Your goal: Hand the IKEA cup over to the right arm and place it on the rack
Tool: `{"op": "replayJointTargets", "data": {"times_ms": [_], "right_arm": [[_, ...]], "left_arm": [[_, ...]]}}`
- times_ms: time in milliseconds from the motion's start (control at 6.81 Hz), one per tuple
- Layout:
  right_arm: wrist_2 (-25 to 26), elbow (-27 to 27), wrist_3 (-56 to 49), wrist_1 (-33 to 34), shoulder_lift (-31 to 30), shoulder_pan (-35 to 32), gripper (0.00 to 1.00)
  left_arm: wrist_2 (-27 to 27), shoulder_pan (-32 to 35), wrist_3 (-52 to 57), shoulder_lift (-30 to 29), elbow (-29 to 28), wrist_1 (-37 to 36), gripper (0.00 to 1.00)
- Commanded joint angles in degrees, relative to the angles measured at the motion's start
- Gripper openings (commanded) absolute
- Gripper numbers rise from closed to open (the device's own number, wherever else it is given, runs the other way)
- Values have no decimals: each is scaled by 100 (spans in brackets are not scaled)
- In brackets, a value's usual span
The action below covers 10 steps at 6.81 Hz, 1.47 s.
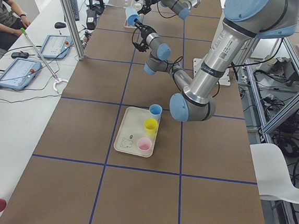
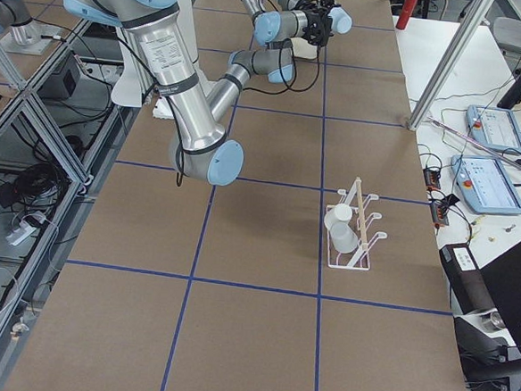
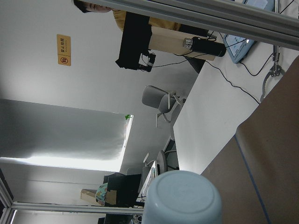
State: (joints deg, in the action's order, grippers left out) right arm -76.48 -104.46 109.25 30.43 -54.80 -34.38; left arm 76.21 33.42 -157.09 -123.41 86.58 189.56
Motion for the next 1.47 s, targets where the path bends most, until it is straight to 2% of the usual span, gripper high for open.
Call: {"op": "replayJointTargets", "data": {"times_ms": [0,1322], "right_arm": [[1,65,0,-2,-5,54,100],[45,206,-9,7,39,63,100]], "left_arm": [[-18,-20,3,-43,8,-16,0],[-62,-169,20,-69,43,-25,0]]}}
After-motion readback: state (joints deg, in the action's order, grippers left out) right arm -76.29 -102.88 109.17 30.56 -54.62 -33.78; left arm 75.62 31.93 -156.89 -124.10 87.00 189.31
